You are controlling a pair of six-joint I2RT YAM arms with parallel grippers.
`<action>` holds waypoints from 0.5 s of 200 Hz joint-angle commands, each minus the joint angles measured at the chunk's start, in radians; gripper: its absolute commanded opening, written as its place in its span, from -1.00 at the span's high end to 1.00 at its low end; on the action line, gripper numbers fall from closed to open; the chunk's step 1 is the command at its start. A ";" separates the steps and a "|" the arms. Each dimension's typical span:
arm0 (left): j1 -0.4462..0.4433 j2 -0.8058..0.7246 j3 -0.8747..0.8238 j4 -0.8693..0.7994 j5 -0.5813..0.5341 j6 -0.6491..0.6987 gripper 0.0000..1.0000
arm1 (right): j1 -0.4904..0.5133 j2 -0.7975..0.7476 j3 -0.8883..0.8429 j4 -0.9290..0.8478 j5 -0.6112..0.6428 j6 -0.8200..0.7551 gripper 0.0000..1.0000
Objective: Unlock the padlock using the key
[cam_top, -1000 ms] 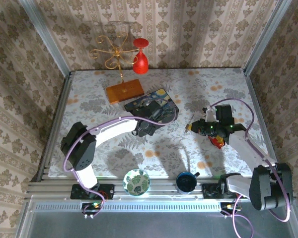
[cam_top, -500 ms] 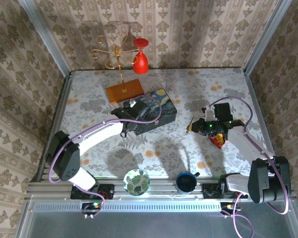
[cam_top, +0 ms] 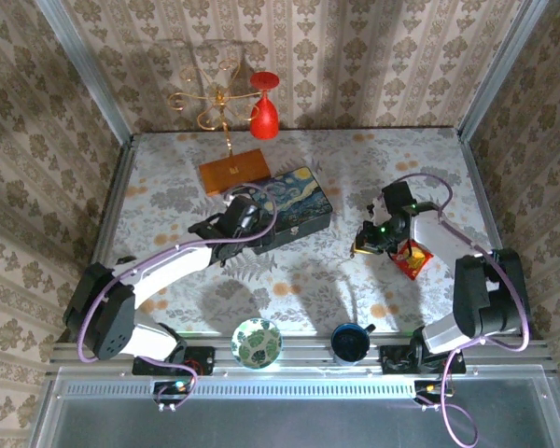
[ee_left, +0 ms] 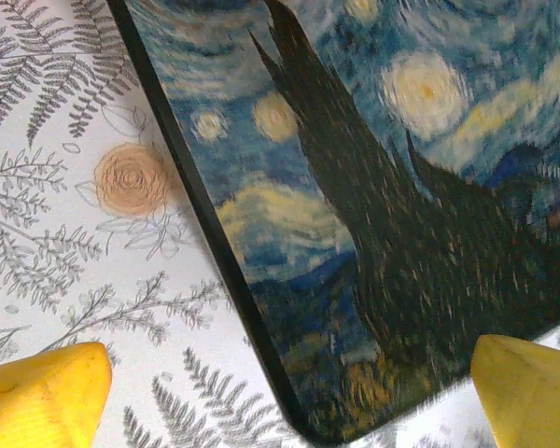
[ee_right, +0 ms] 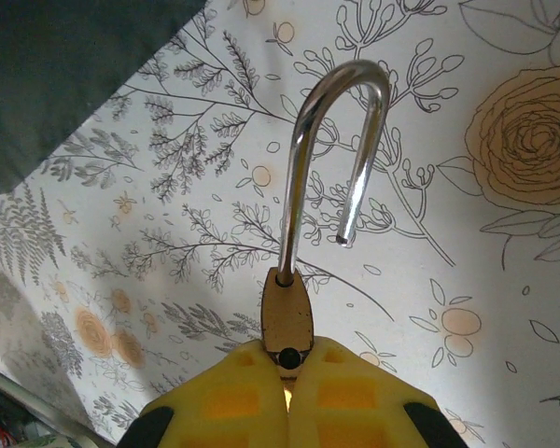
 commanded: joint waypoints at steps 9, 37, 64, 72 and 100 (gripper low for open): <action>0.067 0.032 0.014 0.170 0.084 -0.048 -1.00 | 0.009 0.072 0.123 -0.109 0.083 -0.031 1.00; 0.112 0.104 0.069 0.181 0.120 -0.018 -1.00 | 0.033 0.143 0.239 -0.228 0.236 -0.046 1.00; 0.141 0.173 0.107 0.205 0.143 -0.004 -1.00 | 0.057 0.199 0.333 -0.314 0.355 -0.050 1.00; 0.149 0.195 0.122 0.206 0.155 -0.003 -1.00 | 0.063 0.210 0.356 -0.334 0.387 -0.050 1.00; 0.167 0.255 0.166 0.210 0.173 0.016 -1.00 | 0.073 0.229 0.415 -0.375 0.445 -0.050 1.00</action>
